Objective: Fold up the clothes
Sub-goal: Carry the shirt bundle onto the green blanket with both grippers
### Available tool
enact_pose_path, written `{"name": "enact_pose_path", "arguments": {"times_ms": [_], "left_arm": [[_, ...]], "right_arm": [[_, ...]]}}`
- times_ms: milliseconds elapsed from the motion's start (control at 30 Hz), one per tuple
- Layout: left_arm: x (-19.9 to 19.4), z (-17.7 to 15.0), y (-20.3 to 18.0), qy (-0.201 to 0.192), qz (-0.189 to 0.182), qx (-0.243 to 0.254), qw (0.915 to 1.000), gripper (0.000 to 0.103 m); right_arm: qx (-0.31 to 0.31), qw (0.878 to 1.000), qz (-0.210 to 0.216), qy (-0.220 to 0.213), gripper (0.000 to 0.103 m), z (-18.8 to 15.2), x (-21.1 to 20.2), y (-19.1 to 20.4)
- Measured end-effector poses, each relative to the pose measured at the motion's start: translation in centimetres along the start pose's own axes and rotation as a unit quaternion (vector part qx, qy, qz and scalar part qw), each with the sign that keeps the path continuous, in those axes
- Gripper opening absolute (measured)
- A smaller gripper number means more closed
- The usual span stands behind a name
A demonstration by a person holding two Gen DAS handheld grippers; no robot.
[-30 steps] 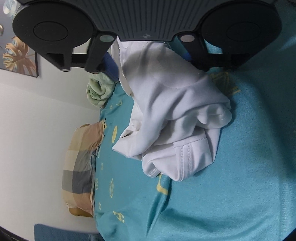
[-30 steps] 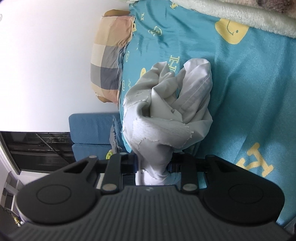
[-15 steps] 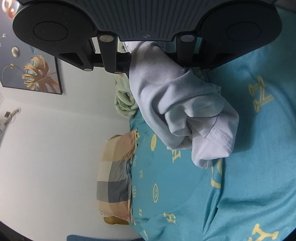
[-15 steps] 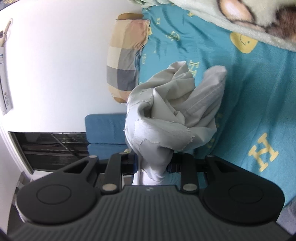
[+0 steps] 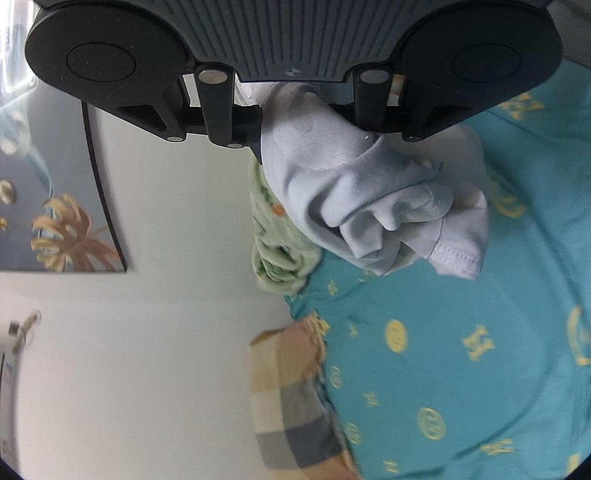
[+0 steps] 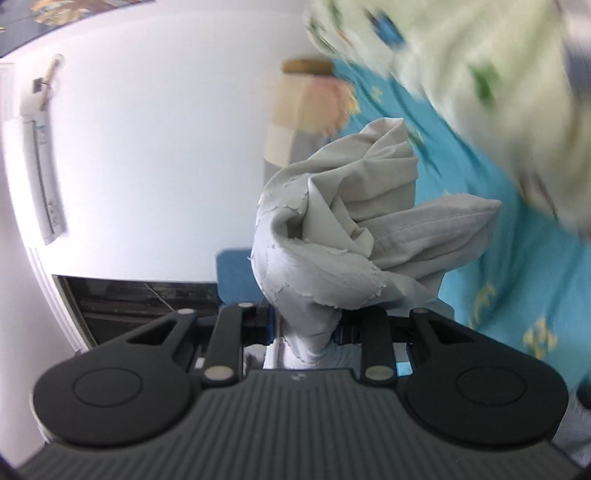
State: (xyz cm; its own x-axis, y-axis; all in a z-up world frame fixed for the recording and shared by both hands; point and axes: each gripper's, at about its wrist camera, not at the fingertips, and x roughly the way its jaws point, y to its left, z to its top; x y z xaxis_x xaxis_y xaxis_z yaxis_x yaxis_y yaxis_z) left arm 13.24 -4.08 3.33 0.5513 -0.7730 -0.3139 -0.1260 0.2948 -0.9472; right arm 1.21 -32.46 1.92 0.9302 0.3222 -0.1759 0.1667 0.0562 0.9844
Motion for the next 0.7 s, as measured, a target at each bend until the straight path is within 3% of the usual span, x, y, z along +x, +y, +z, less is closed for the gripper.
{"name": "enact_pose_path", "arguments": {"times_ms": [200, 367, 500, 633, 700], "left_arm": [[6.6, -5.9, -10.8, 0.061, -0.007, 0.077, 0.9952, 0.029], [14.0, -11.4, -18.9, 0.110, -0.023, 0.163, 0.9802, 0.029], [19.2, -14.7, -19.0, 0.148, -0.039, 0.198, 0.9682, 0.029], [24.5, -18.1, -19.2, 0.185, -0.054, 0.233, 0.9533, 0.029], [27.1, -19.7, -19.2, 0.203, -0.062, 0.250, 0.9448, 0.029]], "right_arm": [[-0.023, 0.997, -0.001, -0.078, 0.031, 9.9, -4.4, 6.6], [-0.073, 0.987, -0.011, -0.141, 0.031, 18.6, -8.2, 11.5], [-0.117, 0.977, -0.009, -0.180, 0.031, 24.1, -11.0, 13.5], [-0.163, 0.960, -0.020, -0.226, 0.031, 27.5, -13.1, 11.0], [-0.160, 0.960, -0.057, -0.224, 0.031, 28.4, -13.2, 7.8]]}}
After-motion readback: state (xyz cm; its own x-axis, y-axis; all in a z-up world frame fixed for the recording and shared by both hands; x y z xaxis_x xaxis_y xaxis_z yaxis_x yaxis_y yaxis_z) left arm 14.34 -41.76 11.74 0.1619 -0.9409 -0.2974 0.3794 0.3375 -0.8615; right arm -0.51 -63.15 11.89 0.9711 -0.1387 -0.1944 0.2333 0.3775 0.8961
